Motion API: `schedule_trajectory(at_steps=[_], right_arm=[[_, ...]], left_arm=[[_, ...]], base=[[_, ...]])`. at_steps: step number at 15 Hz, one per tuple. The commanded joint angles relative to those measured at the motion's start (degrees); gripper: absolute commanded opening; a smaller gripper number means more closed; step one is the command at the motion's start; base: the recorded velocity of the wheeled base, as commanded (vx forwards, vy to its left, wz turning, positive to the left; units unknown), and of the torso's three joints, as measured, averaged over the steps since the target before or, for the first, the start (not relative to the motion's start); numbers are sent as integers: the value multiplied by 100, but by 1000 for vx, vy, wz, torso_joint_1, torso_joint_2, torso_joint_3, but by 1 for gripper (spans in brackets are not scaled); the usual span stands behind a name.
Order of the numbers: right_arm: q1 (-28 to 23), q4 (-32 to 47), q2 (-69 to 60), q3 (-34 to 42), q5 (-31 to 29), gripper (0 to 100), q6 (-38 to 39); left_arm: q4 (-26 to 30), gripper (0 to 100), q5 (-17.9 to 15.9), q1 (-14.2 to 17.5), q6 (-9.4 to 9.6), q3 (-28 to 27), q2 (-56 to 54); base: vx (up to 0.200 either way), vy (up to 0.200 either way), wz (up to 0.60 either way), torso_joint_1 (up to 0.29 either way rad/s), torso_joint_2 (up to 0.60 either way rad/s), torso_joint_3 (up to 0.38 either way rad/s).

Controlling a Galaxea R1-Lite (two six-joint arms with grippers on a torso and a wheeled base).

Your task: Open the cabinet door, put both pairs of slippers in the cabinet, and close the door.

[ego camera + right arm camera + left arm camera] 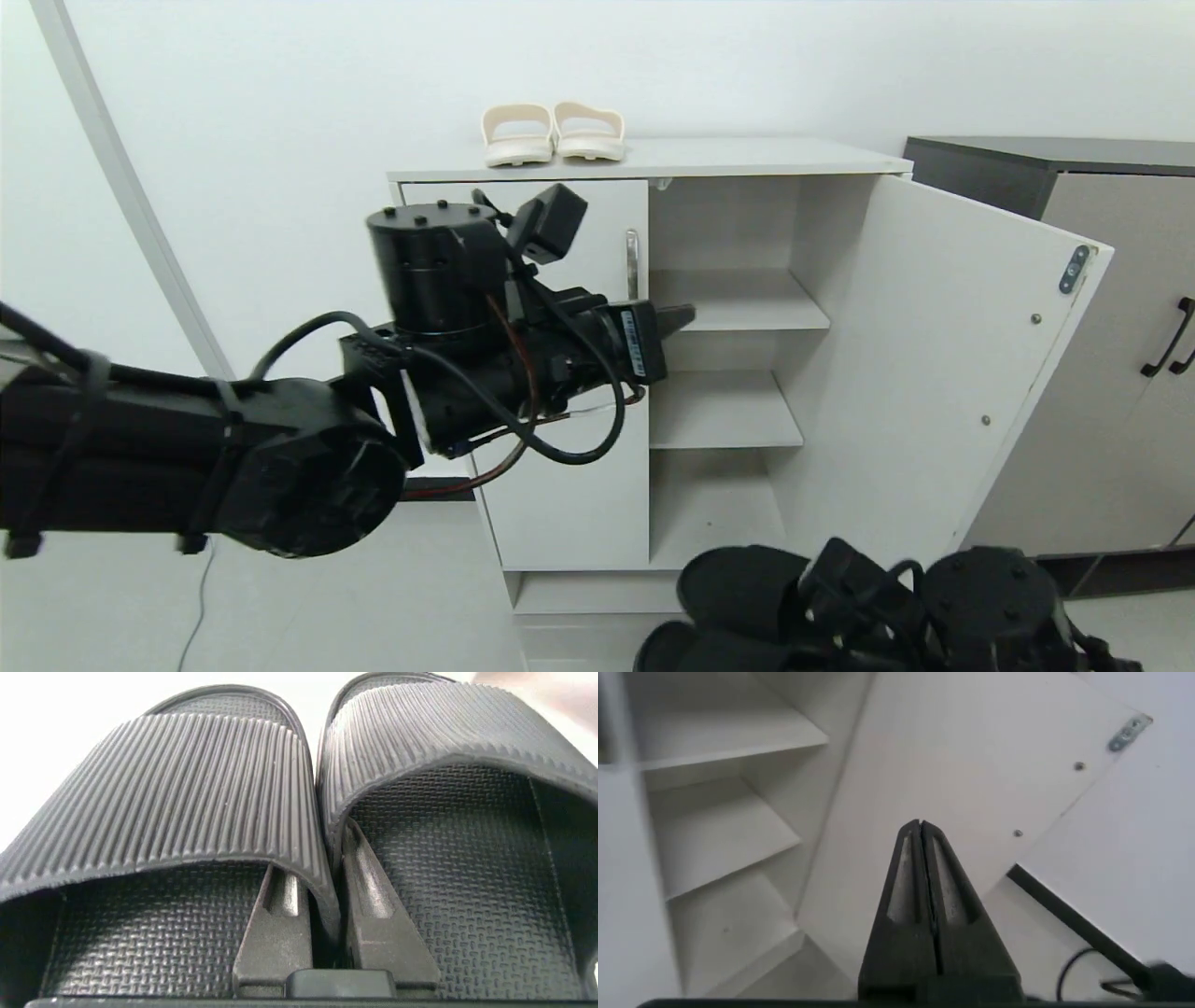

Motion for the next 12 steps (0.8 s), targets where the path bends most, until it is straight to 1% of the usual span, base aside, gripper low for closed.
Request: schedule_trajectory(at_steps=[1, 2, 3, 4, 5, 6, 7, 8, 9, 10, 11, 12], right_arm=[[-502, -70, 837, -901, -918, 0, 381], [-564, -96, 1110, -1253, -1419, 0, 671], [-616, -96, 1373, -1657, -1999, 0, 882], [-713, -105, 1663, -2044, -2552, 0, 944], [-792, -114, 1804, -2263, -2904, 0, 944], [-863, -114, 1857, -2413, -3141, 0, 944], [-933, -114, 1866, -2492, -3247, 0, 944], [-959, -114, 1848, -2501, -3300, 0, 944], [-968, -131, 1839, -2501, -3326, 0, 944], [-968, -175, 1848, -2501, -3326, 0, 935], [-959, -202, 1848, -2492, -3326, 0, 918], [-924, -281, 1848, -2474, -3361, 0, 909]], left_arm=[[157, 0, 225, 302, 10, 648, -1054], [395, 0, 471, 354, 10, 850, -1493], [746, 0, 797, 372, 10, 1000, -1959], [1203, 0, 1175, 390, 89, 1167, -2601], [1660, 0, 1447, 407, 309, 1360, -3225], [2170, 0, 1834, 513, 687, 1650, -3866], [2566, 0, 2308, 609, 1161, 1958, -4490], [2776, 0, 2607, 864, 1495, 2212, -4930], [2952, 0, 2783, 1822, 1882, 2810, -5826], [2970, 0, 2818, 2358, 1873, 3188, -6433], [2987, 0, 2836, 2666, 1864, 3452, -6802], [3005, 0, 2836, 3202, 1873, 4164, -7505]], base=[[0, 0, 0, 0, 0, 0], [0, 0, 0, 0, 0, 0], [0, 0, 0, 0, 0, 0], [0, 0, 0, 0, 0, 0], [0, 0, 0, 0, 0, 0], [0, 0, 0, 0, 0, 0], [0, 0, 0, 0, 0, 0], [0, 0, 0, 0, 0, 0], [0, 0, 0, 0, 0, 0], [0, 0, 0, 0, 0, 0], [0, 0, 0, 0, 0, 0], [0, 0, 0, 0, 0, 0]])
